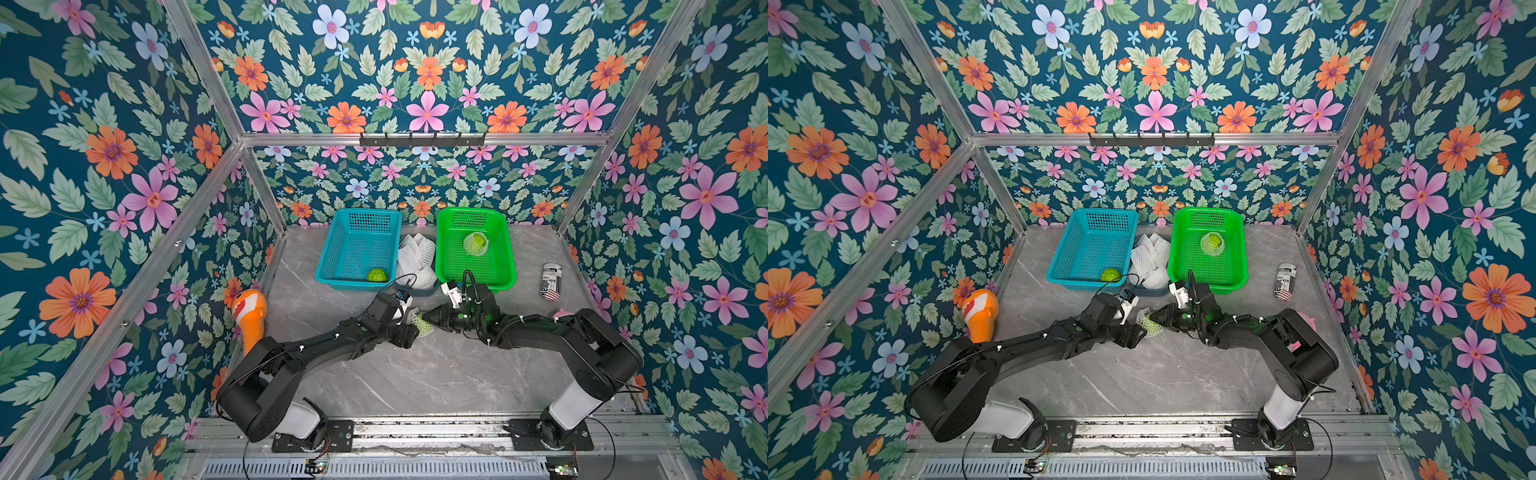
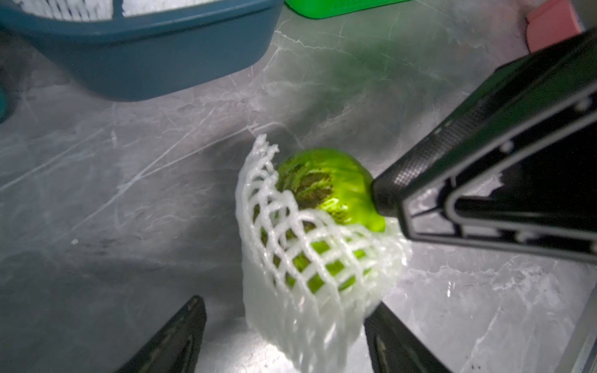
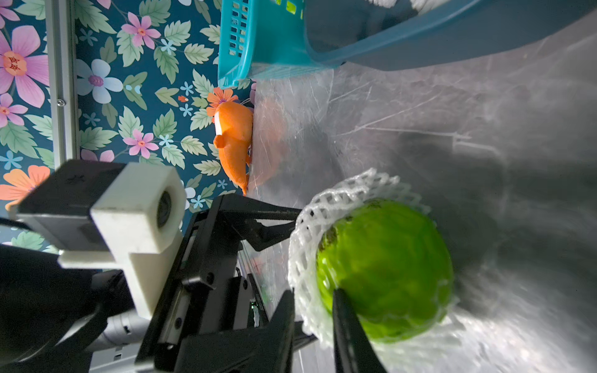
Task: Sleeve custard apples in foam nets
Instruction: Put on the foam net on the custard apple.
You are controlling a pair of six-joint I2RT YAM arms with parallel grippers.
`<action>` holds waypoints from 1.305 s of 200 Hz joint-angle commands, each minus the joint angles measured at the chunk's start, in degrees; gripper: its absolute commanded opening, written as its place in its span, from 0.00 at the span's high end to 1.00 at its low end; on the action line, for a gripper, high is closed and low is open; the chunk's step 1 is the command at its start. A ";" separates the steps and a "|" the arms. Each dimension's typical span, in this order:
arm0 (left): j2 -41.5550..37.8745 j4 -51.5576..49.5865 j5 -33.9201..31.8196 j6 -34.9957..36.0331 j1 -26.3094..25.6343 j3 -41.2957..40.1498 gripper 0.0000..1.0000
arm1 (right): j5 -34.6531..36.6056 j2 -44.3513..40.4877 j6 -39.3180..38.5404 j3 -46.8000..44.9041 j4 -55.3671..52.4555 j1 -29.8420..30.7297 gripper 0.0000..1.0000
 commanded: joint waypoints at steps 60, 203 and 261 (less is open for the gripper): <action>1.89 2.68 -0.59 -1.60 0.13 -0.73 0.21 | -1.55 0.58 -1.12 1.18 -3.86 1.03 0.77; -8.37 2.39 -3.74 -7.35 0.81 -5.55 0.30 | -1.77 -0.21 -3.69 2.90 -9.27 1.69 0.78; -6.73 -0.68 1.18 -10.96 4.79 2.37 0.42 | -1.81 0.08 -4.10 2.90 -9.41 1.70 0.77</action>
